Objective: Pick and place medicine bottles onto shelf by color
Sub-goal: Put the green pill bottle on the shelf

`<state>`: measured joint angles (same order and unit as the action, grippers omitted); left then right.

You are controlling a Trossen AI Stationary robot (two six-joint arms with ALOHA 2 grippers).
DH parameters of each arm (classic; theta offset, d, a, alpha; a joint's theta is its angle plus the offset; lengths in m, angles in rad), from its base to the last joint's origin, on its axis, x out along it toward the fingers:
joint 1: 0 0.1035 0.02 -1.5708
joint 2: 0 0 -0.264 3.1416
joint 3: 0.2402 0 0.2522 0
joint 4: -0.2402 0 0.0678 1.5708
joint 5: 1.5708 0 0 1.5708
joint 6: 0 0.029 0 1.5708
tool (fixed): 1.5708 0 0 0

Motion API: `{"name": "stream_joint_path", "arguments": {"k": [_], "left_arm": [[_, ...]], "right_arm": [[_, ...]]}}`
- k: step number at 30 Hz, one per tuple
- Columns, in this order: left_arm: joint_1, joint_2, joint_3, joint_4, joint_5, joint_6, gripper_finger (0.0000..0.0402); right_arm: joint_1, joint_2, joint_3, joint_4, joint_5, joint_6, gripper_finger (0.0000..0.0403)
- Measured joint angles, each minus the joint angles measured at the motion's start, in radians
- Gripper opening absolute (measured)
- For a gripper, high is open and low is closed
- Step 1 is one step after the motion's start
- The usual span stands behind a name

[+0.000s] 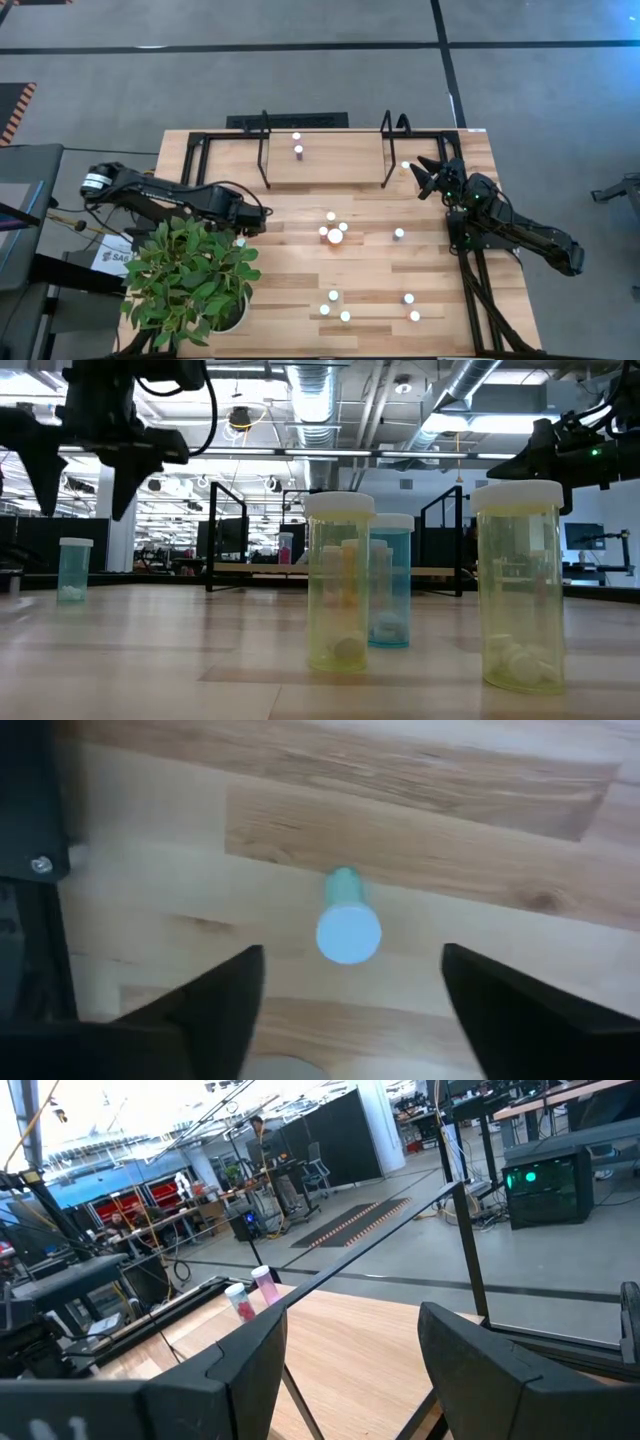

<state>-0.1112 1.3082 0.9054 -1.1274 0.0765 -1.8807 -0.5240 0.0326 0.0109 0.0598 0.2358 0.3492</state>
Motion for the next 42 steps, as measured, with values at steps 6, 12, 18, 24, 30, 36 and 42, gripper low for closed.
{"name": "stream_joint_path", "arguments": {"k": [6, 12, 18, 24, 30, 36, 42], "left_arm": [[0.0, 0.0, -0.053, 0.073, -0.003, -0.037, 0.0394], [0.0, 0.0, -0.118, 0.187, -0.002, -0.14, 0.0378], [0.0, 0.0, -0.144, 0.187, 0.0, -0.21, 0.0378], [0.0, 0.0, -0.158, 0.204, 0.014, -0.27, 0.0378], [0.0, 0.048, -0.157, 0.219, 0.027, -0.281, 0.0377], [0.0, 0.131, -0.15, 0.253, 0.061, -0.257, 0.0377], [0.001, 0.142, -0.149, 0.262, 0.05, -0.249, 0.0376]], "right_arm": [[0.0, 0.0, 0.0, 0.0, 0.0, 0.0, 0.0249], [0.0, 0.0, 0.0, 0.0, 0.0, 0.0, 0.0249], [0.0, 0.0, 0.0, 0.0, 0.0, 0.0, 0.0249], [0.0, 0.0, 0.0, 0.0, 0.0, 0.0, 0.0249], [0.0, 0.0, 0.0, 0.0, 0.0, 0.0, 0.0249], [0.0, 0.0, 0.0, 0.0, 0.0, 0.0, 0.0249], [0.0, 0.0, 0.0, 0.0, 0.0, 0.0, 0.0249]]}}
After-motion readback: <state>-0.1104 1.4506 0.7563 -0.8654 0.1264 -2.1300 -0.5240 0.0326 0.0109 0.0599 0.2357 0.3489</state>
